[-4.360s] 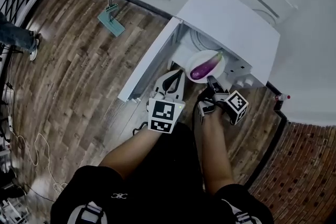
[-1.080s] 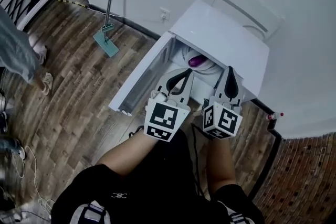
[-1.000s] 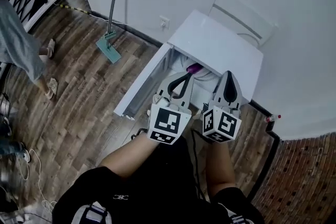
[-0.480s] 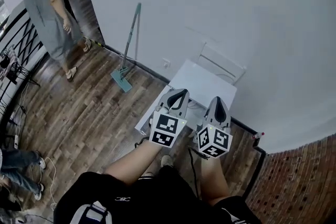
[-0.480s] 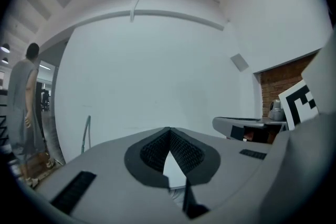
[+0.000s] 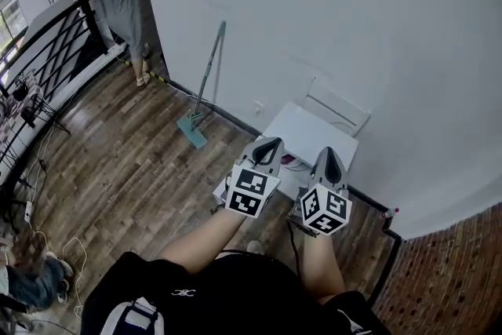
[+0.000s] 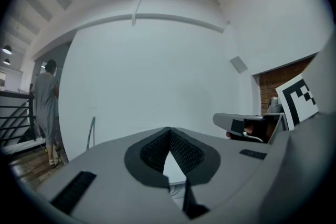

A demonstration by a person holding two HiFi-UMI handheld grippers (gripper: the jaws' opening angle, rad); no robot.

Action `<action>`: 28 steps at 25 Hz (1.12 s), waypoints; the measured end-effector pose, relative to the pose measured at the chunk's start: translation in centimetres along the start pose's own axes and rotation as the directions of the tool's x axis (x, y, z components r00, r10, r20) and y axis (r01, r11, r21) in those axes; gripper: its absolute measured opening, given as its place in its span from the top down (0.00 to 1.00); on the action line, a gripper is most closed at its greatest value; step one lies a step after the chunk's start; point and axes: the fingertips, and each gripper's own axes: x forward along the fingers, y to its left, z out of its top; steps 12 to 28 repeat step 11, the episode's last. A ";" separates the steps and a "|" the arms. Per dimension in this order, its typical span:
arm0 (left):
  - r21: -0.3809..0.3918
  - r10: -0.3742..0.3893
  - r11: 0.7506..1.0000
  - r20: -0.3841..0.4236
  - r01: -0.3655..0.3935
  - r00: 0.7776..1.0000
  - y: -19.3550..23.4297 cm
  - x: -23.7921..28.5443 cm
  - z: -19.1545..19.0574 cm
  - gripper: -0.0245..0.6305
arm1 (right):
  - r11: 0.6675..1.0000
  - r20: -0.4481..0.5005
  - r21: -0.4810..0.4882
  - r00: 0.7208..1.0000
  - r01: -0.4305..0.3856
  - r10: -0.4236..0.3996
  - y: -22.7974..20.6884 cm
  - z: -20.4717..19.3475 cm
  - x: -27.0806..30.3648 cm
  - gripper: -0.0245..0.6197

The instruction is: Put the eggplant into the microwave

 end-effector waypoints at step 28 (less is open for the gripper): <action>-0.016 -0.004 1.000 0.027 0.004 1.000 -0.4 -2.1 0.3 0.98 | 1.000 0.017 -0.021 1.000 0.007 -0.007 0.9 0.5 -2.1 0.94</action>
